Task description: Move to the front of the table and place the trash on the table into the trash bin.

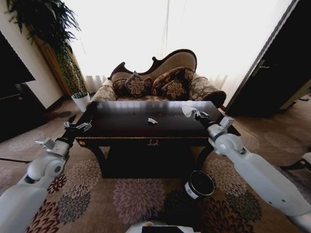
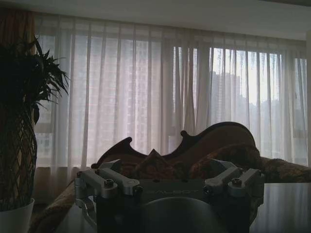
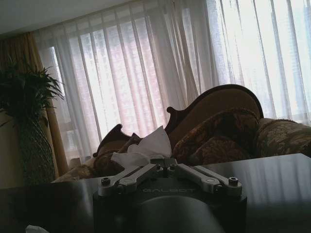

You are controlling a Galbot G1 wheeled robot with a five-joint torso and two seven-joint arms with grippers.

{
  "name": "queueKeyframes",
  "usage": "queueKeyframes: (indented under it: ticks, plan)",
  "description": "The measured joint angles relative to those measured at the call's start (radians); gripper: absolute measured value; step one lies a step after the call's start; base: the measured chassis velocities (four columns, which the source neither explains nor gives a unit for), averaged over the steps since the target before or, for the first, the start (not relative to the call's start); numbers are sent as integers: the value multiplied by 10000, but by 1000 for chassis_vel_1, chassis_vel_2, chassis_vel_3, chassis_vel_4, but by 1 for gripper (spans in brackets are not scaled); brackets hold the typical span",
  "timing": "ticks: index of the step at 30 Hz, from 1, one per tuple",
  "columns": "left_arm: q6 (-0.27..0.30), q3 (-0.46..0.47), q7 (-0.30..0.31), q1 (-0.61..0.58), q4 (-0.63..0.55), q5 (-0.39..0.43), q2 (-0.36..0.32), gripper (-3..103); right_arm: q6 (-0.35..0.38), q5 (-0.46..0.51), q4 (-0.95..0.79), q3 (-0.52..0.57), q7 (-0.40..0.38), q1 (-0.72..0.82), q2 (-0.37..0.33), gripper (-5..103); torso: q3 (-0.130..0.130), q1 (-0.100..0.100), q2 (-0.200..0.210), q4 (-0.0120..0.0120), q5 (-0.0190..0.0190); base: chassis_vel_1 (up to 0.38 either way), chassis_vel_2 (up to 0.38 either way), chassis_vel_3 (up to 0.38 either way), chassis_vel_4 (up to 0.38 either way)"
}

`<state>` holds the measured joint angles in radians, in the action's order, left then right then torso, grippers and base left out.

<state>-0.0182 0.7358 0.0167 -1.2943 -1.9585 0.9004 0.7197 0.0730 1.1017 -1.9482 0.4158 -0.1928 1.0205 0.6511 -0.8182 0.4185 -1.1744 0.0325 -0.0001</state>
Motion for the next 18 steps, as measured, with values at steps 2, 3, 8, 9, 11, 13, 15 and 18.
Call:
queueKeyframes:
  ticks: [2,3,8,9,11,13,15,18]
  plan:
    - [0,0,-4,0,0,0,0,100,-83,-230,-262,1032,133,1111,179,0,0,0,0,2,1,0,0,0,0]
    - [0,0,-4,0,0,0,0,100,-83,-230,-262,1032,133,1111,179,0,0,0,0,2,1,0,0,0,0]
    - [0,0,-8,0,-1,0,0,100,-174,-435,-578,2330,306,2604,740,0,-1,0,0,1,5,0,0,0,0]
    - [0,-1,-6,-1,0,0,0,100,-222,-500,-677,2761,383,3063,958,0,-1,0,0,1,2,0,0,0,0]
    - [0,0,-3,0,-1,0,0,100,-312,-548,-1179,4142,511,4215,1830,0,-2,1,0,0,0,0,0,0,0]
    - [0,0,-7,0,-1,0,0,100,-340,-569,-1303,4426,565,4481,2046,0,-1,0,0,-1,1,0,0,0,0]
    - [0,0,-7,0,-1,0,0,100,-470,-679,-1487,4827,742,5067,2476,0,-1,1,0,-2,1,0,0,0,0]
    - [0,0,-4,-1,0,0,0,100,-729,-983,-1523,5040,979,5589,2850,0,-1,2,0,0,0,0,0,0,0]
